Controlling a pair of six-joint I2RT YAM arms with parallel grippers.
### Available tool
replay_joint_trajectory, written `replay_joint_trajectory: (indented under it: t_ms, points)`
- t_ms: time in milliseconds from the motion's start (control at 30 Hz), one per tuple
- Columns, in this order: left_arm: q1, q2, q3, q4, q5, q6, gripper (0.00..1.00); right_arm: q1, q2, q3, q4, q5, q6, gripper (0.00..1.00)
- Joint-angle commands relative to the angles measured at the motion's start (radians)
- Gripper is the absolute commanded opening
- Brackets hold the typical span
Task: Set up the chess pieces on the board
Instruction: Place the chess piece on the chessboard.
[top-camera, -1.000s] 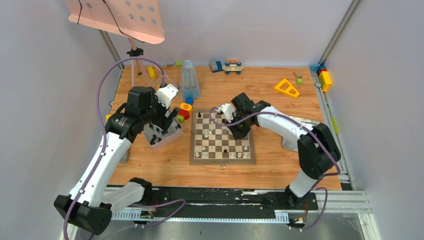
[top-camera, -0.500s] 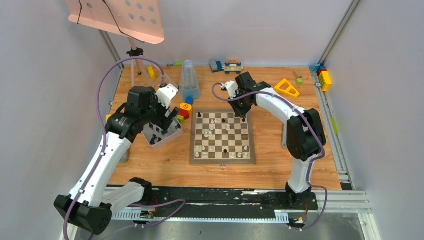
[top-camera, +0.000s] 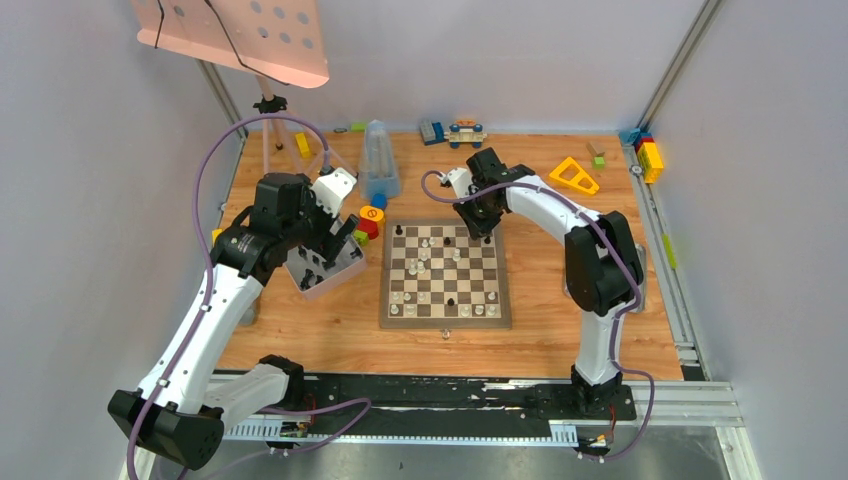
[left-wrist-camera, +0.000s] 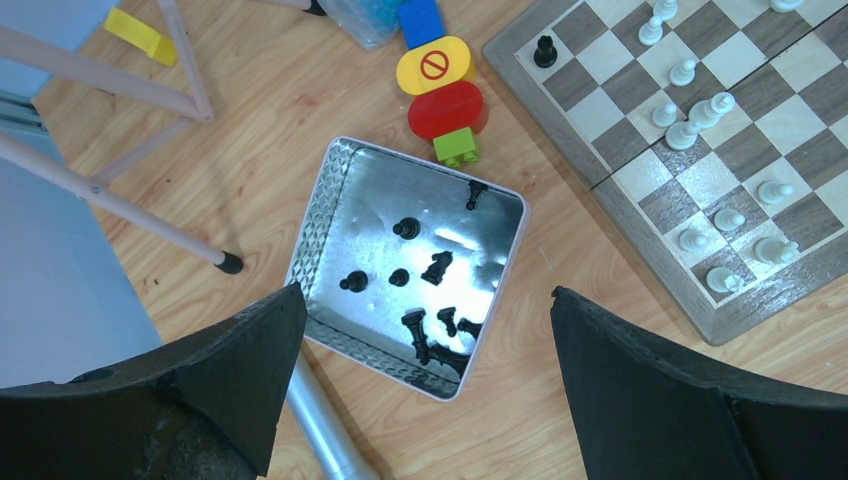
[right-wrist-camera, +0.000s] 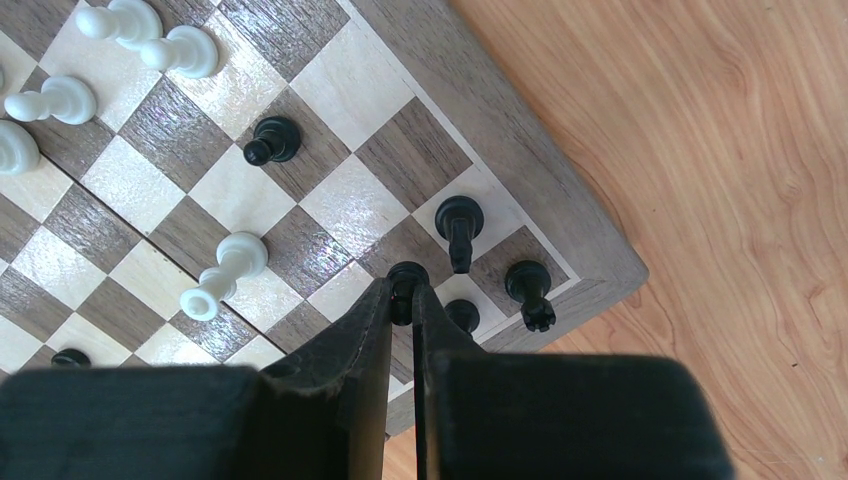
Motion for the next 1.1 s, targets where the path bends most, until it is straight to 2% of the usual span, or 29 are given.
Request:
replay_joint_trajectory:
  t_ms: [0,400,533,833,1067]
  points:
    - [0.007,-0.003,0.005,0.02,0.008,0.001,1.0,-0.002,0.008,0.023,-0.007,-0.016,-0.012,0.02]
    - [0.008,-0.007,0.005,0.017,0.008,-0.001,1.0,-0.002,0.039,0.024,-0.001,-0.015,-0.015,0.03]
    - [0.007,-0.007,0.002,0.017,0.008,0.0,1.0,-0.001,0.039,0.022,-0.002,-0.015,-0.016,0.07]
    - [0.008,-0.006,-0.001,0.018,0.009,0.002,1.0,0.001,-0.006,0.022,-0.016,-0.016,-0.016,0.38]
    - [0.007,-0.014,-0.003,0.013,0.009,0.004,1.0,0.025,-0.151,-0.025,-0.019,-0.04,-0.012,0.44]
